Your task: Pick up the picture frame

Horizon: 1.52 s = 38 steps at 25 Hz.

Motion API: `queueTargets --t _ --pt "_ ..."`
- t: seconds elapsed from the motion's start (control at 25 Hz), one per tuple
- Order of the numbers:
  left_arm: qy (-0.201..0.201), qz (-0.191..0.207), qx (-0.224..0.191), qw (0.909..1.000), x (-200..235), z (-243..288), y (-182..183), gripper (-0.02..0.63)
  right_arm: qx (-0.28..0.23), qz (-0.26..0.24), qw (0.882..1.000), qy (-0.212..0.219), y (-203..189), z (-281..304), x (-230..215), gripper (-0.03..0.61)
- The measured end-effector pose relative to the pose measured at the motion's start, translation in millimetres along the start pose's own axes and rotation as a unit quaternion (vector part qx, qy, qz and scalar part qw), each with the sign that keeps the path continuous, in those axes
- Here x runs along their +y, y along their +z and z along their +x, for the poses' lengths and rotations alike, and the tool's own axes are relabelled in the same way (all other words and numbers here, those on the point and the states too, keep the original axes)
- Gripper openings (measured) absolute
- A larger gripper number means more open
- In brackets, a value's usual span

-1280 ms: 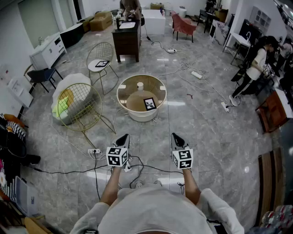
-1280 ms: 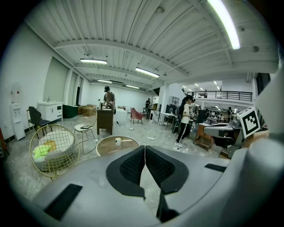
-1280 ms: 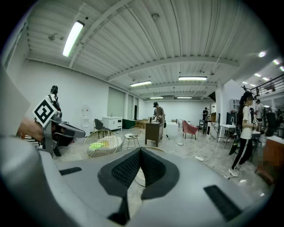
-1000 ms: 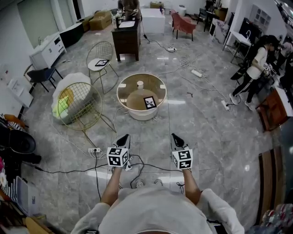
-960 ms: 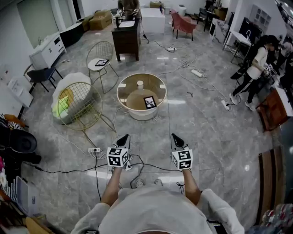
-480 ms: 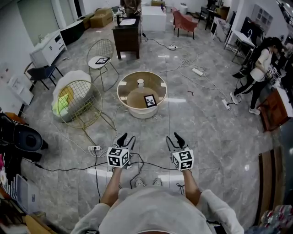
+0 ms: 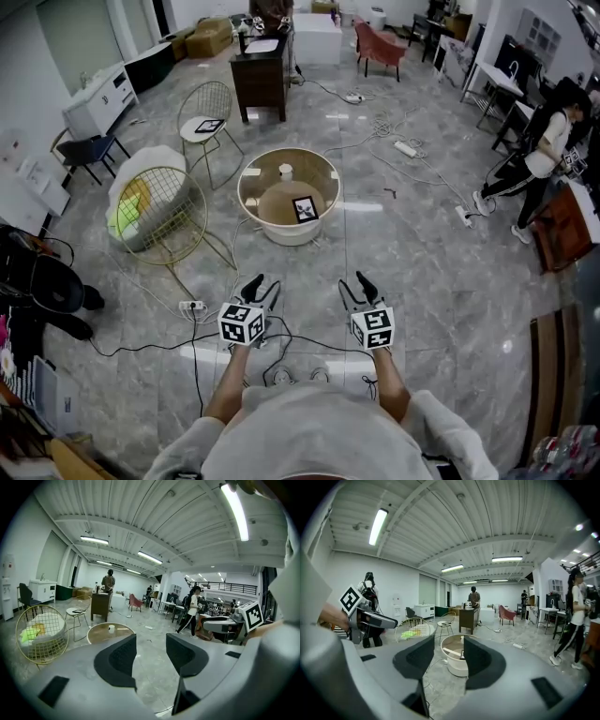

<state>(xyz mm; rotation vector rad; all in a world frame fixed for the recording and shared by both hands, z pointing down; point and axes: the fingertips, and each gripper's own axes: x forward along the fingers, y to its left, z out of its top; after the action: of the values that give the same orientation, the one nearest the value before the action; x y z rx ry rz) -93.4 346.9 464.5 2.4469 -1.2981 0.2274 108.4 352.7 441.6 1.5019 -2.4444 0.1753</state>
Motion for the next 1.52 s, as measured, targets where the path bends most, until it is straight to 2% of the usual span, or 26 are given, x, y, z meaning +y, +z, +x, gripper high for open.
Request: queueTargets --t 0.6,0.96,1.2,1.52 --pt "0.038 0.002 0.011 0.9992 -20 24 -6 0.176 -0.004 -0.001 1.0 0.02 -4 8 -42 0.189" --pt "0.041 0.004 0.012 0.9991 -20 37 -4 0.176 0.003 0.001 1.0 0.022 -11 15 -51 0.181" --pt "0.04 0.001 0.015 0.9991 -12 57 -6 0.176 0.011 0.001 1.0 0.019 -18 31 -62 0.172" --pt "0.038 -0.014 0.012 0.9991 23 98 3 0.176 0.025 -0.009 1.0 0.015 -14 79 -80 0.163"
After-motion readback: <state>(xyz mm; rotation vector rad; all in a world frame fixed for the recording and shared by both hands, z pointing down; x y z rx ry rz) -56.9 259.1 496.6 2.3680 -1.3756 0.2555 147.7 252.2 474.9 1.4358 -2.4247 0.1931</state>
